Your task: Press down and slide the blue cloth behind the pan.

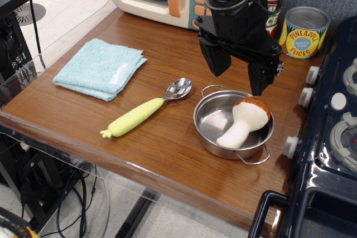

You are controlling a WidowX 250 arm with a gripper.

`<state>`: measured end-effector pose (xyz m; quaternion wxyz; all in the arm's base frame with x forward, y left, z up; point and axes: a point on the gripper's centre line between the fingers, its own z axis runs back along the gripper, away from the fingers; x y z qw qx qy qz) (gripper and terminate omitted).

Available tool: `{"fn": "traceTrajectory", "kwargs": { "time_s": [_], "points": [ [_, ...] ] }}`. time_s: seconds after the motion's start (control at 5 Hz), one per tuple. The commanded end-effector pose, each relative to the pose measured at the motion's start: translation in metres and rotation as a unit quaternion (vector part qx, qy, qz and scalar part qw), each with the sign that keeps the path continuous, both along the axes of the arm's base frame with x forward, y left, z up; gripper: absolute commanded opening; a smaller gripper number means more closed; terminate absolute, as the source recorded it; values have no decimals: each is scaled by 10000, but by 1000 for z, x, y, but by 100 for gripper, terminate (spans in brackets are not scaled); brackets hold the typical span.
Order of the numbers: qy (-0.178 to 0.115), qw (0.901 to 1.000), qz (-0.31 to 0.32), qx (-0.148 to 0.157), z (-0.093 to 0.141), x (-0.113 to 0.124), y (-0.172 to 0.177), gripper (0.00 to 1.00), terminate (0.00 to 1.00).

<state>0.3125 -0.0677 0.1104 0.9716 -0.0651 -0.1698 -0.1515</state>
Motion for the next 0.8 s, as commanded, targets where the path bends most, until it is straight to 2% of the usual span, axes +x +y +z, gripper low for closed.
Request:
{"fn": "traceTrajectory", "kwargs": {
  "time_s": [0.0, 0.4, 0.6],
  "points": [
    [0, 10000, 0, 0, 0, 0, 0, 100, 0],
    [-82, 9922, 1230, 172, 13, 7, 61, 100, 0],
    [-119, 9815, 1891, 287, 17, 10, 99, 100, 0]
  ]
}}
